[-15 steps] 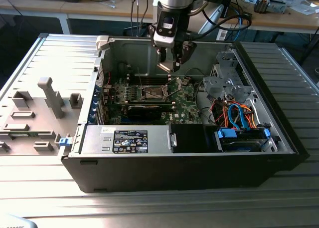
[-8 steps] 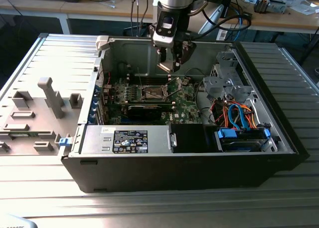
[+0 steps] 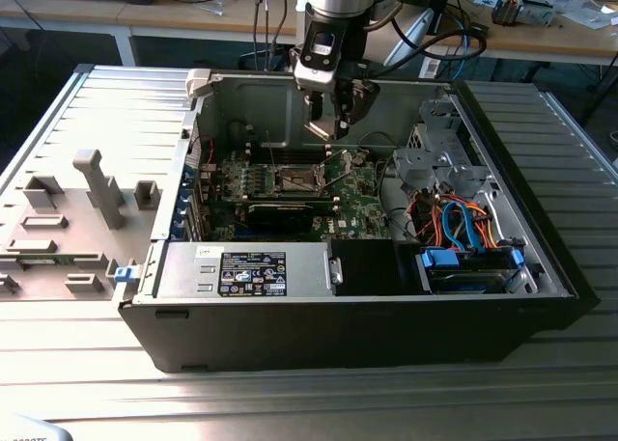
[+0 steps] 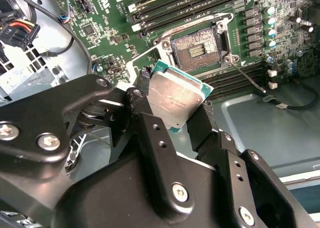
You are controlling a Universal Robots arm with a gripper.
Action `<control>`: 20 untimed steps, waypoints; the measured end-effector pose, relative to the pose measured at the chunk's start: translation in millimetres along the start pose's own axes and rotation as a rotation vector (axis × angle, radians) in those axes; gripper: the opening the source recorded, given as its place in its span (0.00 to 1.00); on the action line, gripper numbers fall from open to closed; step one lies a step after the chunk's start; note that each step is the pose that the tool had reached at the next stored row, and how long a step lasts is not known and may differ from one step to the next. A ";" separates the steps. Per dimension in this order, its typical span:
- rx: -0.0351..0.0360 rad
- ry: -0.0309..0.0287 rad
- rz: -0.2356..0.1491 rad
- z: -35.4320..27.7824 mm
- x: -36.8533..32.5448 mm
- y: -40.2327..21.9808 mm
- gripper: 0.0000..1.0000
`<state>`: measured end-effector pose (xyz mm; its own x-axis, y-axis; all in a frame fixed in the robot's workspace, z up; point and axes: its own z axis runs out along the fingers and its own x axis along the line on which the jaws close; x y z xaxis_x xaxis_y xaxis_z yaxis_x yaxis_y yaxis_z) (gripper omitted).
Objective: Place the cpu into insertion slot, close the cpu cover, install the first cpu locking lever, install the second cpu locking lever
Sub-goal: 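Place the cpu into insertion slot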
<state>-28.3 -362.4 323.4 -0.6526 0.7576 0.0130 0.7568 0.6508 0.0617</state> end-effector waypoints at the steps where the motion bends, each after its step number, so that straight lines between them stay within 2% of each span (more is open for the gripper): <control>1: 0.0002 -0.0003 0.003 0.0 0.0 0.0 0.55; 20: 0.0012 -0.0057 0.056 0.0 0.0 0.0 0.55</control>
<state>-28.3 -362.4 323.4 -0.6088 0.7933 0.0107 0.7923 0.6072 0.0598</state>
